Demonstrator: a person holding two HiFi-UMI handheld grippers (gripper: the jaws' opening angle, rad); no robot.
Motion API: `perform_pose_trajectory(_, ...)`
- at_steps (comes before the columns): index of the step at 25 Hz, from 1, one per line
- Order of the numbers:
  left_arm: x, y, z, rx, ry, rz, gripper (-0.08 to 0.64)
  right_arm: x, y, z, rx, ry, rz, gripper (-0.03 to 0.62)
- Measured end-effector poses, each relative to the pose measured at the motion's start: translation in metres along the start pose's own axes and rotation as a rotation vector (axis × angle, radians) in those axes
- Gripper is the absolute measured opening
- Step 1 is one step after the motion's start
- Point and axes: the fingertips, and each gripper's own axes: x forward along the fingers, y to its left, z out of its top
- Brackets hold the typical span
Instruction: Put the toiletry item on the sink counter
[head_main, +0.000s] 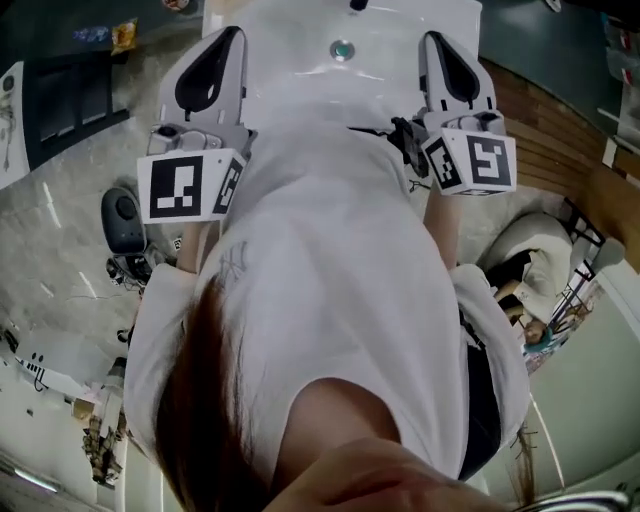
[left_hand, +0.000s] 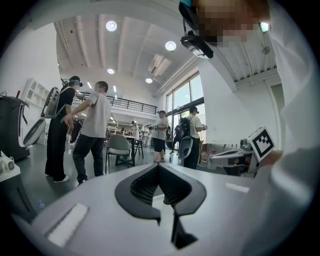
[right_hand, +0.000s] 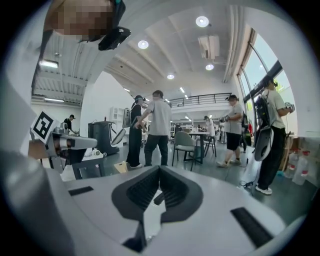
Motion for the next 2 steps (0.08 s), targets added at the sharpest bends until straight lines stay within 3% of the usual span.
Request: perform_pose_trajectory(2,-0.0004,0.0055,0.0004,0.019,-0.038,0.024,0.009,0.0017,-0.0145,0.0037,-0.014,-0.03,-0.011,0.009)
